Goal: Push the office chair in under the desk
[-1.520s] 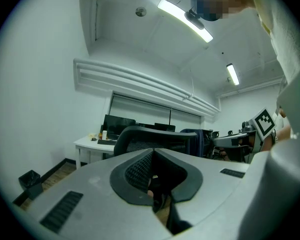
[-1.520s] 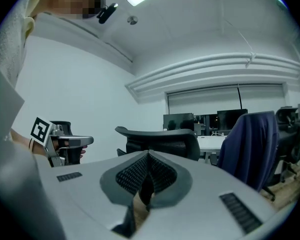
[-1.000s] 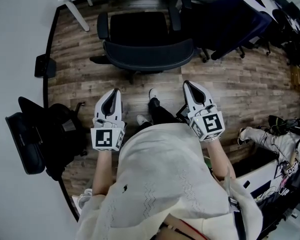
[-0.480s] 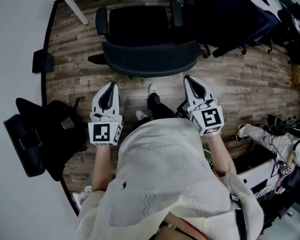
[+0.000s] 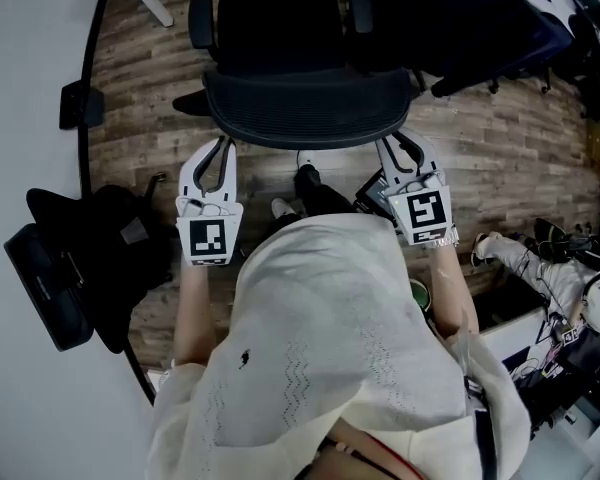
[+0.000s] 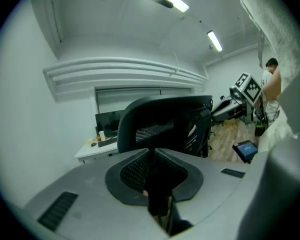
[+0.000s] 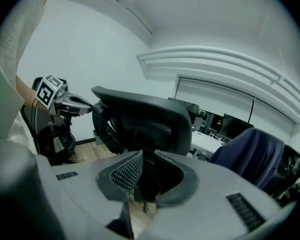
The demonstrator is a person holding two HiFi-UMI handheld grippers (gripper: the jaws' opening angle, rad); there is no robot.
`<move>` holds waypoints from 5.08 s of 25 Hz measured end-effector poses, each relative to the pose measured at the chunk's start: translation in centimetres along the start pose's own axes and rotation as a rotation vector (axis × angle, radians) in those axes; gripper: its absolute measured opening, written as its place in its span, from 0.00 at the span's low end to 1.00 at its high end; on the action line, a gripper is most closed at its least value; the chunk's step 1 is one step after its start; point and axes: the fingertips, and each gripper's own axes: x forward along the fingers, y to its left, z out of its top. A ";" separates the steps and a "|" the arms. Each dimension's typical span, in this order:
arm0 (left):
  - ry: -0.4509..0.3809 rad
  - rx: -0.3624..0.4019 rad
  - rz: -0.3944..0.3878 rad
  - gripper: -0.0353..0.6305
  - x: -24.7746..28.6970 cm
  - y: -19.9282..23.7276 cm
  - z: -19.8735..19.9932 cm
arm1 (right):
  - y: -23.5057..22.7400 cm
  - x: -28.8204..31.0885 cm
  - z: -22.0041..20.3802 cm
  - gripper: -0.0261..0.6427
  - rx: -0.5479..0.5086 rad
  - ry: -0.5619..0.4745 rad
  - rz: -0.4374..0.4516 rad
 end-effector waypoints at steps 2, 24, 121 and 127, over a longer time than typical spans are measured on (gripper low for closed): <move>0.021 0.056 -0.007 0.08 0.5 0.4 -0.5 | -0.3 0.6 -0.2 0.17 -0.030 0.018 0.005; 0.296 0.669 -0.136 0.32 4.7 3.6 -6.4 | -3.8 6.7 -6.2 0.34 -0.644 0.304 0.066; 0.470 0.671 -0.133 0.36 24.0 14.8 -6.8 | -14.4 24.8 -1.4 0.30 -0.761 0.222 0.164; 0.448 0.679 -0.135 0.36 25.4 15.9 -6.7 | -15.1 26.4 -1.0 0.31 -0.757 0.224 0.153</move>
